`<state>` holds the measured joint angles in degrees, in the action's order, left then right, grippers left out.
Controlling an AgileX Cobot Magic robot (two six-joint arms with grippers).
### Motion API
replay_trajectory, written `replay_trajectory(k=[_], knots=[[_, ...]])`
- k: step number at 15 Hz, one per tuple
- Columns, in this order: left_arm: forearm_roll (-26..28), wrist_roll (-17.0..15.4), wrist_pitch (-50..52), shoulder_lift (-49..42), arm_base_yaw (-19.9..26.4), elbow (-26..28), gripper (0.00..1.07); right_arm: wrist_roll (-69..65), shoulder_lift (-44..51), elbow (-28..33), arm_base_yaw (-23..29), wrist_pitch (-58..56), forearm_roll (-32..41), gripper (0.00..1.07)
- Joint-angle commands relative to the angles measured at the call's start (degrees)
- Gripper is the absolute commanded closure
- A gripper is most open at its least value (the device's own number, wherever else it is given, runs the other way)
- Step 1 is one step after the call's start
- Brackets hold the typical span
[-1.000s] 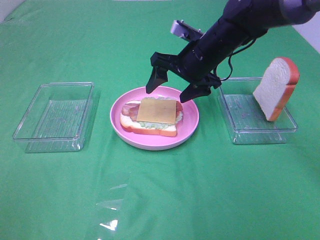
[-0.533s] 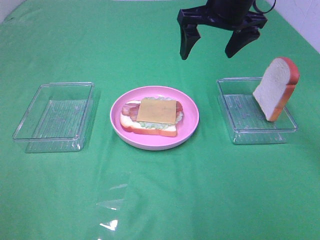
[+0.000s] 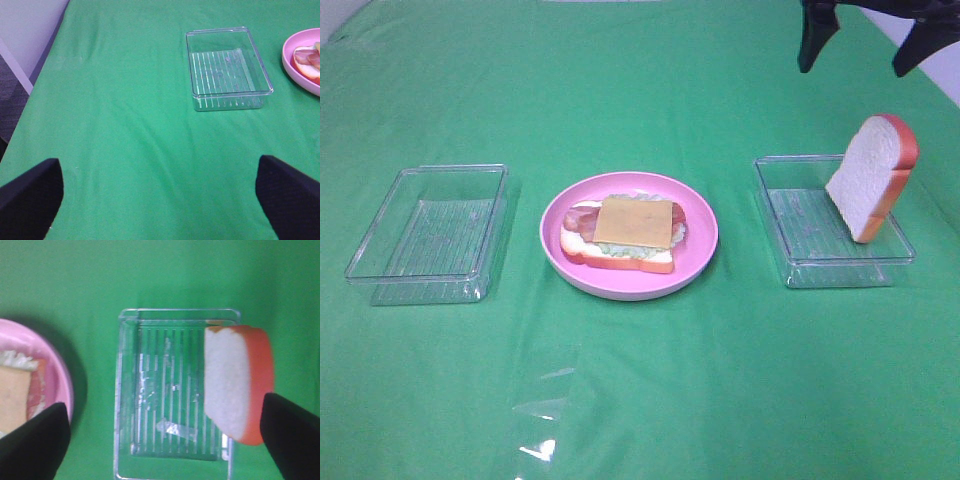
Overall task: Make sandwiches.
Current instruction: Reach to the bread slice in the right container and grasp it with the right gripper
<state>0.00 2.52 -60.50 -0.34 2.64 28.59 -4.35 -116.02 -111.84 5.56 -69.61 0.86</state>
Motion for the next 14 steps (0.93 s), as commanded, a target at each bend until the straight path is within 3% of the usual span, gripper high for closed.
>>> replay_trajectory(k=[1,5,10,14], knots=[[0.63,-0.34,0.34,-0.86,-0.23,-0.23,0.09,0.29,0.69,0.52,-4.47,-3.90,-0.11,0.08],[0.69,-0.34,0.34,-0.86,-0.23,-0.23,0.09,1.95,0.69,5.21,-8.54,-2.81,0.69,0.09],[0.69,-0.34,0.34,-0.86,-0.23,-0.23,0.09,2.98,0.40,9.51,-8.65,6.82,3.21,0.09],[0.69,-0.34,0.34,-0.86,-0.23,-0.23,0.09,2.98,-4.64,9.51,-8.48,7.39,4.87,0.09]])
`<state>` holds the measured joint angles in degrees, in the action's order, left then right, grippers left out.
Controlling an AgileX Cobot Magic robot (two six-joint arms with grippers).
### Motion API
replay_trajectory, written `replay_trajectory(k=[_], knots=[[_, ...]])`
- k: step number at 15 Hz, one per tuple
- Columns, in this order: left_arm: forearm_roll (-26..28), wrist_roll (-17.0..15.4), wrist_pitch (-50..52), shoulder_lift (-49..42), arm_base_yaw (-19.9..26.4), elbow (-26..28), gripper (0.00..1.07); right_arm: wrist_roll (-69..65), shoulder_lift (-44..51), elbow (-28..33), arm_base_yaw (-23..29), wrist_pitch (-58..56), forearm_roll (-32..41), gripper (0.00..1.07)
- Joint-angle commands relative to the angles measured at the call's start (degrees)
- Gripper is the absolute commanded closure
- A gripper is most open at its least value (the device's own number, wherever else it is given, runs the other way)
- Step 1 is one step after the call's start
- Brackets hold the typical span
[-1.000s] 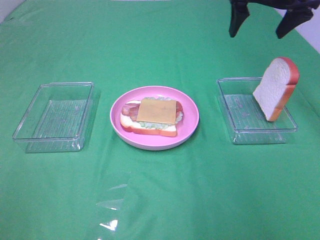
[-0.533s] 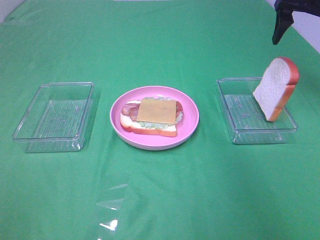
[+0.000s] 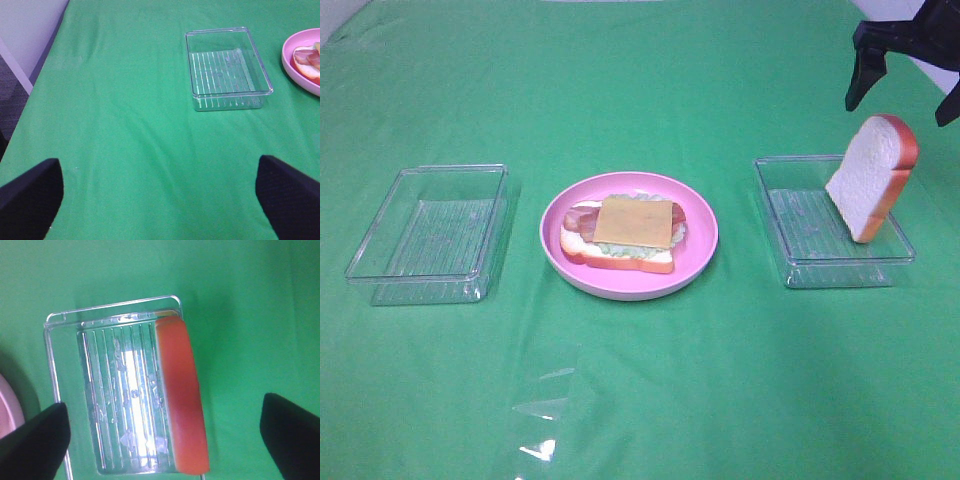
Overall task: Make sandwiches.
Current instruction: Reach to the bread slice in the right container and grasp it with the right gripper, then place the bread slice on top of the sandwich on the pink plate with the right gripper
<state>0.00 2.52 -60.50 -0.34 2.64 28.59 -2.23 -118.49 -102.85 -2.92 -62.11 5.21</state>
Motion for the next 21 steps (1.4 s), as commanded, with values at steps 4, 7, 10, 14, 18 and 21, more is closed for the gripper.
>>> replay_trajectory(k=[4,7,10,14,18,21], knots=[[0.69,-0.34,0.34,-0.86,-0.23,-0.23,0.09,0.86,-6.25,0.52,0.00,-1.38,2.81,0.14],[0.69,-0.34,0.34,-0.86,-0.23,-0.23,0.09,0.86,-6.25,0.52,0.00,-2.46,2.52,0.31],[0.69,-0.34,0.34,-0.86,-0.23,-0.23,0.09,0.86,-6.25,0.52,0.00,-3.90,1.43,0.70],[0.69,-0.34,0.34,-0.86,-0.23,-0.23,0.09,0.80,-6.25,0.52,0.00,-4.13,1.60,0.76],[0.69,-0.34,0.34,-0.86,-0.23,-0.23,0.09,-0.92,-6.02,0.52,0.00,-4.47,1.49,0.91],[0.69,-0.34,0.34,-0.86,-0.23,-0.23,0.09,-0.86,-4.64,0.52,0.00,-6.25,1.49,1.07]])
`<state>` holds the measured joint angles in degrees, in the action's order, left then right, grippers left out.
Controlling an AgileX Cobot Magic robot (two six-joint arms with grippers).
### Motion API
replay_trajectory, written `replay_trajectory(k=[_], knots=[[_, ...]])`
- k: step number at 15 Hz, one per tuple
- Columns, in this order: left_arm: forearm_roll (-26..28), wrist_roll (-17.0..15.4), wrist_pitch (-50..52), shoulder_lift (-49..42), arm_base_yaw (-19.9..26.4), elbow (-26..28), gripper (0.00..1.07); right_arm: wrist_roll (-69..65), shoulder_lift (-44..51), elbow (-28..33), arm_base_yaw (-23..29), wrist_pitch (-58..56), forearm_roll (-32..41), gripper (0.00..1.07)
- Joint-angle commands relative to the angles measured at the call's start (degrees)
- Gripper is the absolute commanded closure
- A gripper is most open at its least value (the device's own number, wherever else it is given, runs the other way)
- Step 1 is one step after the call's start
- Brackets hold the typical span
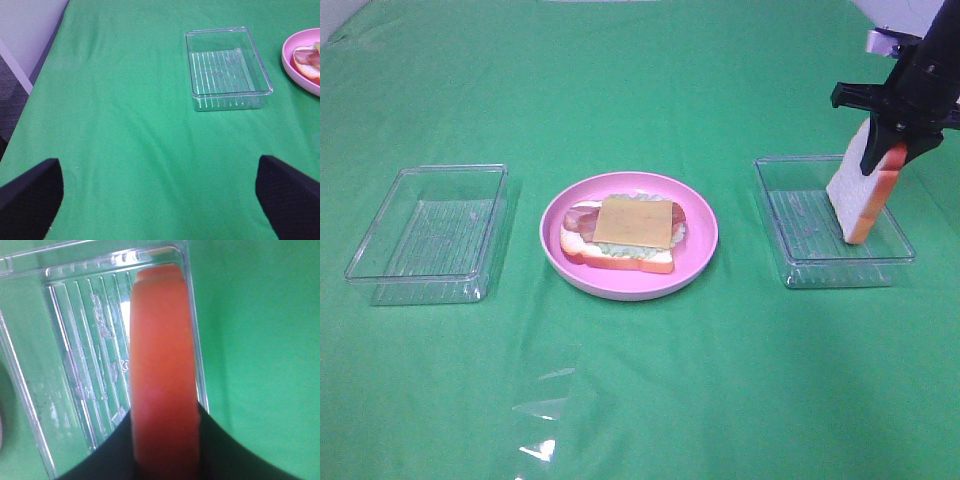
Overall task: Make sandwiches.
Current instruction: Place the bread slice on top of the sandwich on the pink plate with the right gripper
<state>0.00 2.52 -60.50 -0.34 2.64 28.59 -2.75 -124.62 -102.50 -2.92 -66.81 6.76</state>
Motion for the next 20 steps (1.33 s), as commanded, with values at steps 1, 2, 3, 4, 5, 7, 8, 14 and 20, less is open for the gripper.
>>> replay_trajectory(k=[1,2,3,4,5,7,8,14,20], knots=[[0.69,-0.34,0.34,-0.86,-0.23,-0.23,0.09,-0.40,2.52,0.17,0.00,-2.75,-0.06,1.07],[0.69,-0.34,0.34,-0.86,-0.23,-0.23,0.09,-0.46,3.04,0.17,0.00,-3.72,-0.06,1.07],[0.69,-0.34,0.34,-0.86,-0.23,-0.23,0.09,-0.69,4.24,0.17,0.00,-5.67,0.00,1.07],[0.69,-0.34,0.34,-0.86,-0.23,-0.23,0.09,-0.74,5.84,0.17,0.00,-6.70,0.52,1.07],[0.69,-0.34,0.34,-0.86,-0.23,-0.23,0.09,-0.52,10.89,0.52,0.00,-6.53,4.81,1.07],[0.69,-0.34,0.34,-0.86,-0.23,-0.23,0.09,2.75,16.90,5.21,0.00,-1.72,12.38,1.07],[0.69,-0.34,0.34,-0.86,-0.23,-0.23,0.09,3.44,18.74,7.62,0.00,-0.11,14.84,1.07],[0.74,-0.34,0.34,-0.86,-0.23,-0.23,0.09,25.84,23.20,27.33,5.90,10.71,48.82,1.07],[0.86,-0.34,0.34,-0.86,-0.23,-0.23,0.09,28.36,7.91,21.31,21.03,17.82,56.78,1.07]])
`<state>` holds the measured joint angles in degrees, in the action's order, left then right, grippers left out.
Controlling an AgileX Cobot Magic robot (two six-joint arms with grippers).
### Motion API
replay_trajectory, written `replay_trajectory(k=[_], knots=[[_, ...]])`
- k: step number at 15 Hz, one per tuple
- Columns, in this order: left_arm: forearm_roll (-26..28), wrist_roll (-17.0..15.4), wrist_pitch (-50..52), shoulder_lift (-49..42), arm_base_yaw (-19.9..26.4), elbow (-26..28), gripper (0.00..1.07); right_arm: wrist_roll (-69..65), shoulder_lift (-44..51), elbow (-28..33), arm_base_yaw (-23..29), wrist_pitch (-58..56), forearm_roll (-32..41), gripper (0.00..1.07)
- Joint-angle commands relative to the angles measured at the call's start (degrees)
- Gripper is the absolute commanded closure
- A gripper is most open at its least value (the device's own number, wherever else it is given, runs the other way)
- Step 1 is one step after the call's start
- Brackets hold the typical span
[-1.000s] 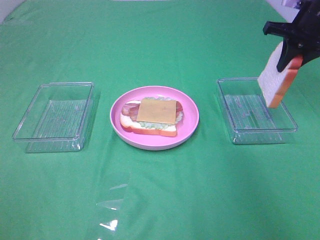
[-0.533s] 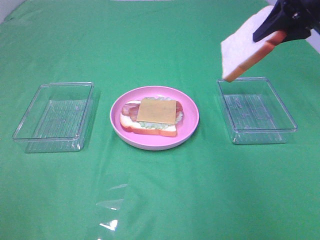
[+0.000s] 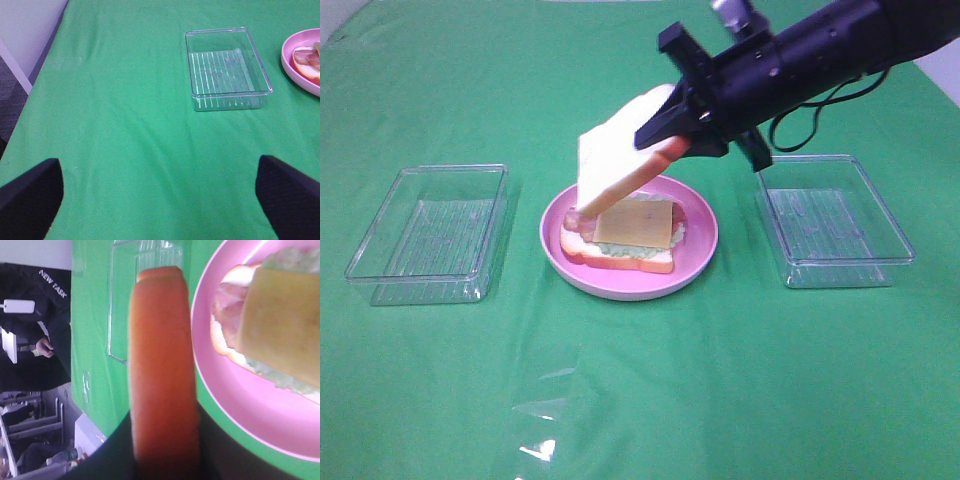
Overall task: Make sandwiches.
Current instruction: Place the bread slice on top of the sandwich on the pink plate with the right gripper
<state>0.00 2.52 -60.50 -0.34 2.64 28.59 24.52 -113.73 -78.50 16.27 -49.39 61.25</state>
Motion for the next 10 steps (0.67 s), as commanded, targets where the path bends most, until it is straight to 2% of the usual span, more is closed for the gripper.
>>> replay_trajectory(k=[1,3,10], knots=[[0.86,-0.34,0.34,-0.86,-0.23,-0.23,0.09,0.92,-4.24,-3.84,2.23,0.40,2.86,1.07],[0.86,-0.34,0.34,-0.86,-0.23,-0.23,0.09,0.40,-7.56,-6.36,2.46,1.03,4.64,1.07],[0.86,-0.34,0.34,-0.86,-0.23,-0.23,0.09,-0.86,-11.63,-6.42,2.35,4.47,3.15,1.07]])
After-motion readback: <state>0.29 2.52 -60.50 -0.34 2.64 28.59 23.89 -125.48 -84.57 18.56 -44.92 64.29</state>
